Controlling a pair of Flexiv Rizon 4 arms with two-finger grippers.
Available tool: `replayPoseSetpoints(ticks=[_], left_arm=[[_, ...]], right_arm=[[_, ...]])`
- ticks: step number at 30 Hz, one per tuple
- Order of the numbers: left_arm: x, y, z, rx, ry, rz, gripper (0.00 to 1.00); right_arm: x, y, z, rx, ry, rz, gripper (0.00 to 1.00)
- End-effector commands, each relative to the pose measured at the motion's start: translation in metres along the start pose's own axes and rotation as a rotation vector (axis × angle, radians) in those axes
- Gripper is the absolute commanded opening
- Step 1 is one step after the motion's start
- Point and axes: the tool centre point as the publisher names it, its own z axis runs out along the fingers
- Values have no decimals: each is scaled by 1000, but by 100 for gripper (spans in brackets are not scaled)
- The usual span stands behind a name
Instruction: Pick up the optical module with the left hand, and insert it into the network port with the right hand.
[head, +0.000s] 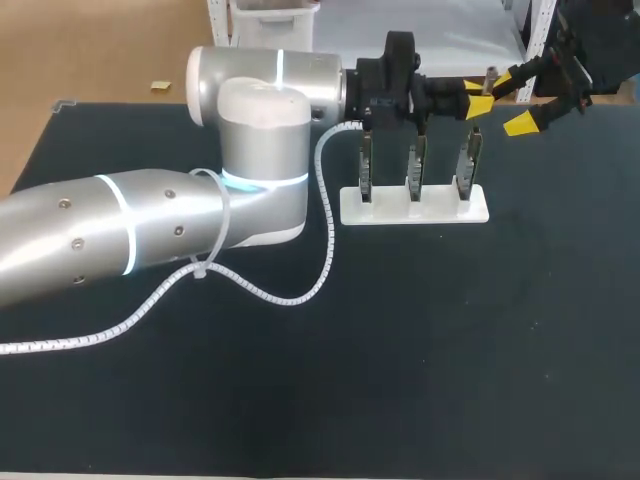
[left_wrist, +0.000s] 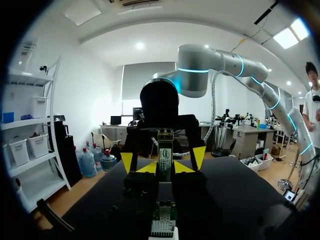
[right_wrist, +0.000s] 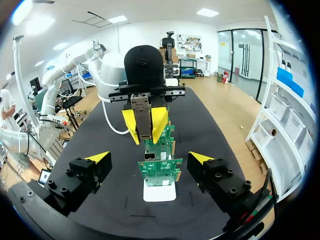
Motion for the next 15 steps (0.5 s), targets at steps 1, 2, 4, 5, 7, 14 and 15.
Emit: replayPoseSetpoints(ticks=[1, 2, 4, 5, 7, 14, 15], left_arm=[[1, -2, -1, -5, 5, -4, 0], [1, -2, -1, -5, 5, -5, 0], [2, -2, -1, -5, 5, -6, 0], [2, -3, -1, -6, 5, -7, 0], [3, -3, -1, -6, 5, -8, 0], [4, -6, 0, -4, 4, -13, 0], [4, -6, 0, -5, 4, -14, 0]], right_arm=[[0, 2, 0, 5, 1, 0, 100], [0, 2, 0, 5, 1, 0, 100], [0, 2, 0, 5, 1, 0, 100], [0, 2, 0, 5, 1, 0, 100], [0, 2, 0, 5, 1, 0, 100], [0, 2, 0, 5, 1, 0, 100], [0, 2, 0, 5, 1, 0, 100]])
